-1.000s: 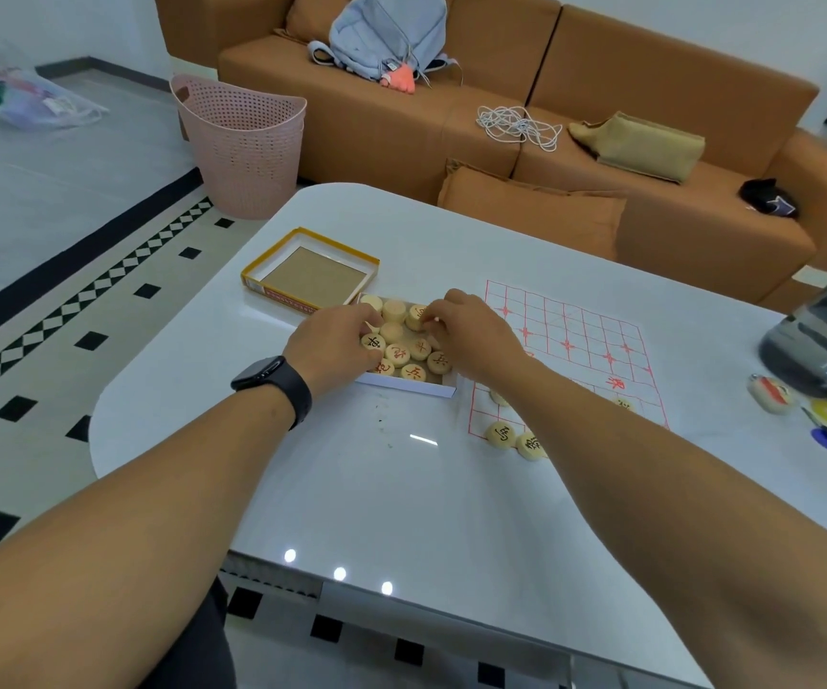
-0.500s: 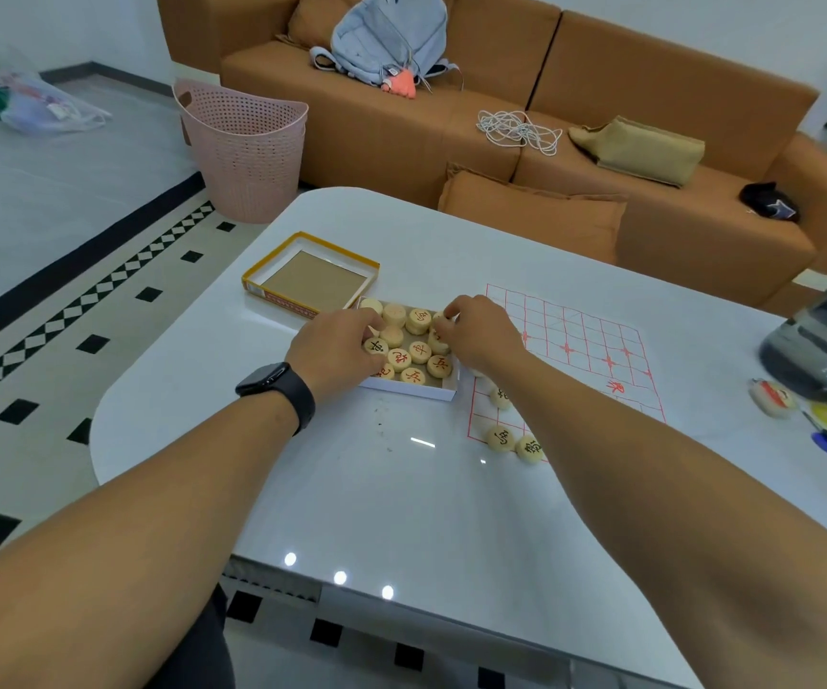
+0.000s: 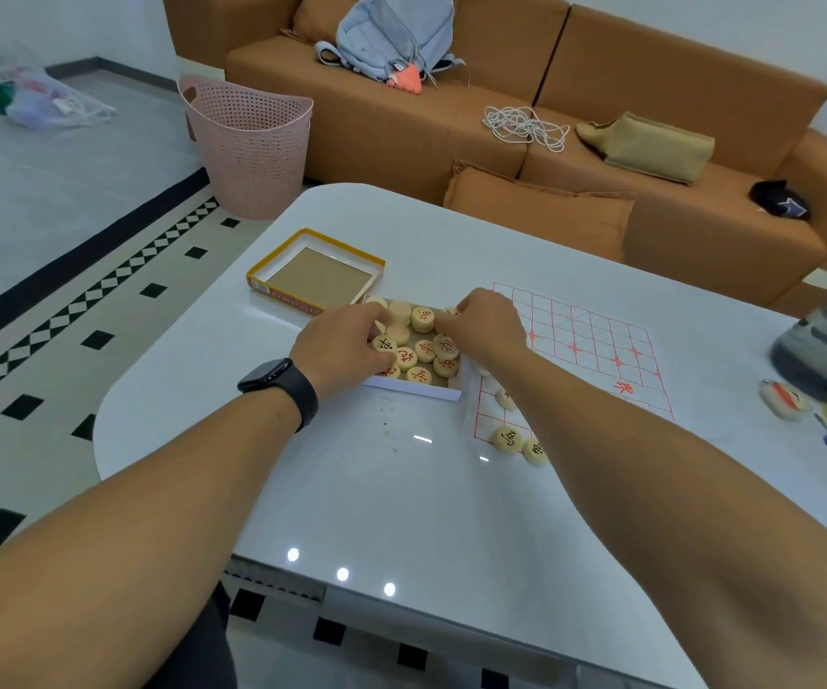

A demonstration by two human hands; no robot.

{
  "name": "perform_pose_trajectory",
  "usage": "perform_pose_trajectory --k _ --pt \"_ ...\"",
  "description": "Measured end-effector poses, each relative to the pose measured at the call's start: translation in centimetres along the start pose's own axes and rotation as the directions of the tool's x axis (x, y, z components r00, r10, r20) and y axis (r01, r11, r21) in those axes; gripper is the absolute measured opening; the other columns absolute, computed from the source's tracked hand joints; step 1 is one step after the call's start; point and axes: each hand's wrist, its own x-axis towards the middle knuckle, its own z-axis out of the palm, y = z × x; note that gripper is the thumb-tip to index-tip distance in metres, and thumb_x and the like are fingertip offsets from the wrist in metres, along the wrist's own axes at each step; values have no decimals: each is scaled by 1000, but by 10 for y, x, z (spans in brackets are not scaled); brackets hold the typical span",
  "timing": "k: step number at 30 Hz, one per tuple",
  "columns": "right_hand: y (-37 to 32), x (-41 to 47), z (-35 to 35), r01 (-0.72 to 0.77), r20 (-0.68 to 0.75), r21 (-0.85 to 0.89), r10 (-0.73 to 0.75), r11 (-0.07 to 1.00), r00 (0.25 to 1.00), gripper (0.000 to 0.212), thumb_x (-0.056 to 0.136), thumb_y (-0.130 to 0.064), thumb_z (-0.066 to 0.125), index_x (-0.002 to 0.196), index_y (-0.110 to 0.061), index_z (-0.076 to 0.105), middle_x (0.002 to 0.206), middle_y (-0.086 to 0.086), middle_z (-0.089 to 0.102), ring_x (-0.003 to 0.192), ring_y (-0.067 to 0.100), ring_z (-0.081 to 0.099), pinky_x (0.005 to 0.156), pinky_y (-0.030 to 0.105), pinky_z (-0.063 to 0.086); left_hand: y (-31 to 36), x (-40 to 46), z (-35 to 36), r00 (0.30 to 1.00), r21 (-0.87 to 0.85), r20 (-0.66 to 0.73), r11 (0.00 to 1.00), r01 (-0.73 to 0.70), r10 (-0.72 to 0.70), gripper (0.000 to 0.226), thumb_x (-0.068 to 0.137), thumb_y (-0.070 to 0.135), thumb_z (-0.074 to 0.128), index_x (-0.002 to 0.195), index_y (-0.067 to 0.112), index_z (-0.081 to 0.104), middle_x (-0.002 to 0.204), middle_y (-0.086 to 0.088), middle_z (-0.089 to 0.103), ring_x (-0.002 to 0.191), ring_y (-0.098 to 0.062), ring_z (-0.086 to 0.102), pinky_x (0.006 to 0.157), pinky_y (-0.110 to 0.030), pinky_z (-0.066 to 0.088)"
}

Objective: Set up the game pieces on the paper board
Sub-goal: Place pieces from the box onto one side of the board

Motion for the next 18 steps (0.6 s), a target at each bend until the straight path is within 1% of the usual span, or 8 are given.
perform_pose_trajectory --k 1,3,5,7,9,12,15,18 --pt "1 -6 -7 23 -18 45 -22 999 1000 31 76 -36 65 61 -18 44 56 -4 39 53 17 38 50 27 27 0 0 -1 1000 -9 0 1000 1 -1 44 85 36 75 127 29 62 108 11 67 100 -15 61 76 -29 46" --pt "9 -20 -22 62 -47 105 -58 993 997 25 78 -36 64 66 -17 52 59 -5 50 57 16 48 52 31 39 3 -3 -1 1000 -28 6 1000 5 -5 44 85 37 75 126 30 62 109 12 67 97 -14 61 76 -30 48" --pt "20 -39 -38 88 -57 121 -82 989 995 23 82 -37 66 92 -17 66 80 -4 67 76 15 63 63 34 53 8 -6 0 1000 -38 4 999 -12 12 44 85 39 75 126 30 62 109 12 66 98 -14 61 78 -32 50" --pt "33 -61 -52 115 -63 98 -109 988 992 31 86 -38 67 109 -19 67 94 -7 67 82 10 63 61 29 51 15 -12 2 999 -55 -2 997 -54 54 43 85 40 75 125 31 63 107 12 66 100 -14 61 81 -33 51" --pt "52 -85 -68 158 -101 48 -152 986 983 31 88 -42 67 112 -22 67 99 -12 65 84 8 60 60 25 47 28 -21 8 994 -80 4 990 -112 113 41 85 39 74 124 33 63 105 14 64 101 -12 59 79 -31 49" --pt "84 -115 -90 167 -147 -3 -165 986 975 30 89 -45 67 112 -26 67 102 -16 64 97 7 56 68 21 42 47 -37 18 981 -127 12 974 -188 191 41 86 40 75 124 30 64 104 16 63 96 -7 57 77 -27 45" --pt "117 -140 -102 142 -155 -42 -146 989 977 31 86 -44 68 112 -27 68 103 -16 65 102 10 56 78 29 49 71 -53 36 951 -148 18 942 -303 308 40 88 41 74 124 28 64 105 14 66 98 -7 58 83 -29 49" --pt "137 -158 -97 141 -179 -22 -143 990 974 28 86 -44 67 109 -28 68 102 -17 65 102 11 55 83 34 51 81 -65 52 939 -124 15 932 -339 344 40 87 43 73 124 31 62 103 16 65 96 -7 57 81 -31 50"
